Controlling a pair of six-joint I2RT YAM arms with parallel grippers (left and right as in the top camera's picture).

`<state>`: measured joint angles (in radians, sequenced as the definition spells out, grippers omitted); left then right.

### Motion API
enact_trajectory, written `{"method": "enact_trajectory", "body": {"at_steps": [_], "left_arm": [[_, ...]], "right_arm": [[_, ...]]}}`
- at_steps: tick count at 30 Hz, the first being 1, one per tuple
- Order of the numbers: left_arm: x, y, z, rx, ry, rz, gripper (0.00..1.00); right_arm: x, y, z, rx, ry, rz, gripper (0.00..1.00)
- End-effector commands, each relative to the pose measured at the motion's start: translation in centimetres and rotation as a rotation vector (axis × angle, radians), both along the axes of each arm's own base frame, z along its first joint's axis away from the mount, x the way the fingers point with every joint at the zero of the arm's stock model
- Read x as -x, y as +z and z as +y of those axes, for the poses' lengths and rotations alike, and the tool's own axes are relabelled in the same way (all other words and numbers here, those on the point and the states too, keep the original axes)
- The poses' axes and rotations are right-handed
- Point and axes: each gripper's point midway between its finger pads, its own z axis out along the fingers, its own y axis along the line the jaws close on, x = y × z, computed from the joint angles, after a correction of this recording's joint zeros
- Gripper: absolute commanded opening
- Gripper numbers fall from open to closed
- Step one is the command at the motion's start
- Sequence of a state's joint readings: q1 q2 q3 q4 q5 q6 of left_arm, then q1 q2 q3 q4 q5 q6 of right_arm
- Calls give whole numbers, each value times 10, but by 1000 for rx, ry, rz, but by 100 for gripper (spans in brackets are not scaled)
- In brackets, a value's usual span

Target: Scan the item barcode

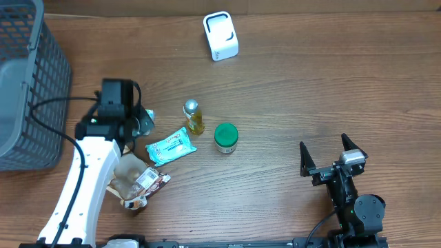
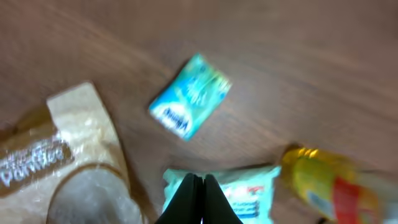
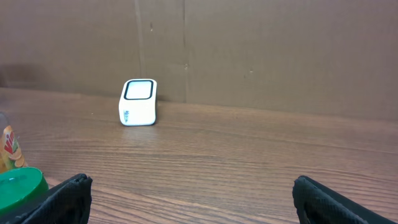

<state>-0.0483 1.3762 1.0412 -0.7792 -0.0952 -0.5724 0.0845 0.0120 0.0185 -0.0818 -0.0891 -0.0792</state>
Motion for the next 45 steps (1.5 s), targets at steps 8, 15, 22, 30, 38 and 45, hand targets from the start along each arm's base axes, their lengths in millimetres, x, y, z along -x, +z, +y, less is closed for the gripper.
{"method": "enact_trajectory", "body": {"at_steps": [8, 15, 22, 30, 38, 45], "left_arm": [[-36, -22, 40, -306, -46, 23, 14], [-54, -74, 59, -309, -10, 92, 16], [-57, -119, 65, -237, -41, 160, 20], [-61, -140, 18, -96, -285, 180, 11], [-70, -123, -37, -20, -437, 147, 8], [-77, -39, -18, -68, -211, 155, 4]], "right_arm": [[-1, -2, -2, 4, -12, -3, 100], [-1, -2, -2, 4, -12, -3, 100], [-1, -2, -2, 4, -12, -3, 100], [-1, -2, -2, 4, -12, -3, 100], [-1, -2, -2, 4, -12, -3, 100], [-1, -2, -2, 4, -12, -3, 100]]}}
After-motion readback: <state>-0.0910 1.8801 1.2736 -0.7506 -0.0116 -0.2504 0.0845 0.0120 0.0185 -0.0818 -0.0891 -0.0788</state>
